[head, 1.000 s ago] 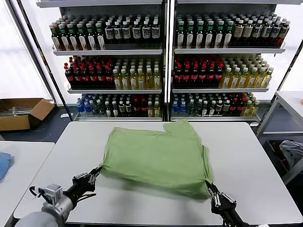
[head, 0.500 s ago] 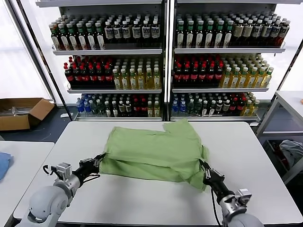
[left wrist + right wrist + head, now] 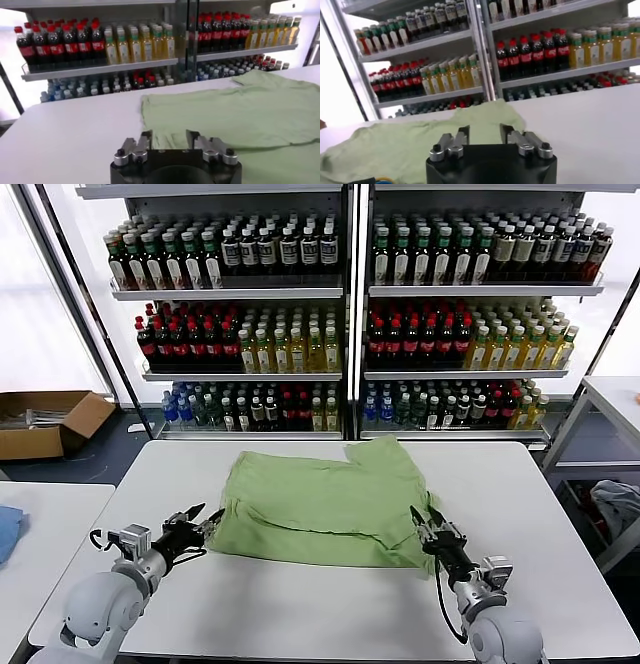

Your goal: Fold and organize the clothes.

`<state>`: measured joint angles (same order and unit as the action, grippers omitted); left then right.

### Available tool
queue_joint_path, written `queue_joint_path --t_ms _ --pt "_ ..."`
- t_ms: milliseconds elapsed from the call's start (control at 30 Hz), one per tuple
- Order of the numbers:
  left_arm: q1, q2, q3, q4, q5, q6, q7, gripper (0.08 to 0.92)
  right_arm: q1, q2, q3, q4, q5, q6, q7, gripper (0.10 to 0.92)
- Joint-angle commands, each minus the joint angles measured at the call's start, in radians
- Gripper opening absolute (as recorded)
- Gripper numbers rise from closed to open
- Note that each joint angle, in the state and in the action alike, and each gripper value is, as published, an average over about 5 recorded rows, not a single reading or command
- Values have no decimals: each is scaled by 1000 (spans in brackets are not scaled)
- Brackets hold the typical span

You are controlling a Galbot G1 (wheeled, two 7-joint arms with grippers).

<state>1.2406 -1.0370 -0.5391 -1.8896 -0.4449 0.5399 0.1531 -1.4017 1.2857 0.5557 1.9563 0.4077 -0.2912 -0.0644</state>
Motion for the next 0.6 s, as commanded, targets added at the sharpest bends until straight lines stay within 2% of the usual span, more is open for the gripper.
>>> queue_joint_path --t_ms 33,100,200,300,367,467,600 --pt "115 -34 2 -29 33 -9 -21 600 -178 8 50 89 -80 -18 2 704" --pt "115 -40 11 -20 33 -10 -28 652 -210 18 54 97 -97 -17 3 761" --pt "99 -45 24 -2 24 -9 -37 738 -231 29 49 95 -108 -13 5 806" --pt "74 -45 30 9 7 -8 -45 799 -235 35 28 91 -115 -10 0 764" --pt "60 -42 32 11 -2 -8 -47 817 -234 38 8 88 -123 -9 -3 704" --pt "46 -38 37 27 -8 -10 -45 780 -221 46 -18 77 -139 -6 -3 617" --pt "39 -43 42 56 -25 -15 -36 669 -198 52 -41 63 -145 -4 5 504"
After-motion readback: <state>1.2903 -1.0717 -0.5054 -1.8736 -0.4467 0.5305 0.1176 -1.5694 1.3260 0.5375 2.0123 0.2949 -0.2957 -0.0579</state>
